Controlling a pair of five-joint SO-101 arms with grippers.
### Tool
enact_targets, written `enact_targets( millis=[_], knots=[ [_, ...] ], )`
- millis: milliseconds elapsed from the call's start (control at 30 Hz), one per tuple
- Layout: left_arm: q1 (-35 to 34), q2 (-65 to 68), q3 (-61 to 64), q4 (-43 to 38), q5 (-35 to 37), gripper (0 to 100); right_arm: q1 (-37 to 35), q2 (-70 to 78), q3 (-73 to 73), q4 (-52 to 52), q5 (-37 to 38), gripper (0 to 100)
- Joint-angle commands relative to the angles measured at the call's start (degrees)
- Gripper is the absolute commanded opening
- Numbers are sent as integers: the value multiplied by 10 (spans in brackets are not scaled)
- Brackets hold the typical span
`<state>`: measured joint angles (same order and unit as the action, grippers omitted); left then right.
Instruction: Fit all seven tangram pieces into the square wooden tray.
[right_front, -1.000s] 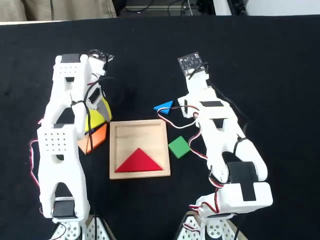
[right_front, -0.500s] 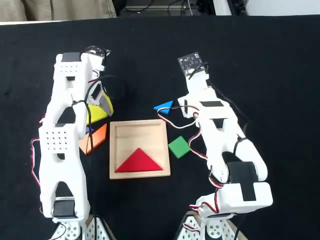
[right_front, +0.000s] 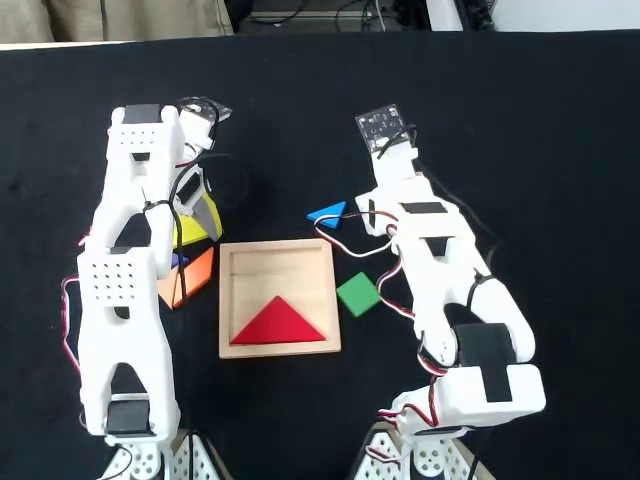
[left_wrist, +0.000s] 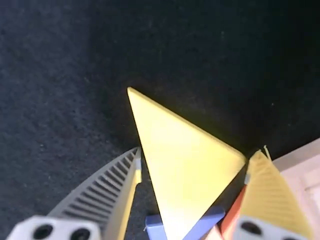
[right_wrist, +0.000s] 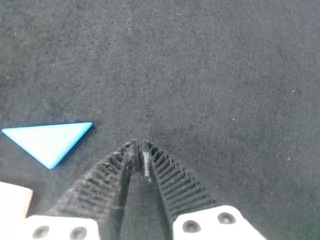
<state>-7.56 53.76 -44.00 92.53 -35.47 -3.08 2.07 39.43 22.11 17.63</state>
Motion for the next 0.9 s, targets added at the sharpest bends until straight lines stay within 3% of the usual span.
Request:
enact_targets(
  millis=[0, 533, 867],
  knots=[
    [2, -6, -27, 9, -26, 330, -10, -5, -23, -2, 4, 11],
    [0, 26, -28, -1, -62, 323, -18, -5, -22, -3, 5, 11],
    [6, -5, -27, 0, -61, 249, -18, -5, -22, -3, 5, 11]
  ],
)
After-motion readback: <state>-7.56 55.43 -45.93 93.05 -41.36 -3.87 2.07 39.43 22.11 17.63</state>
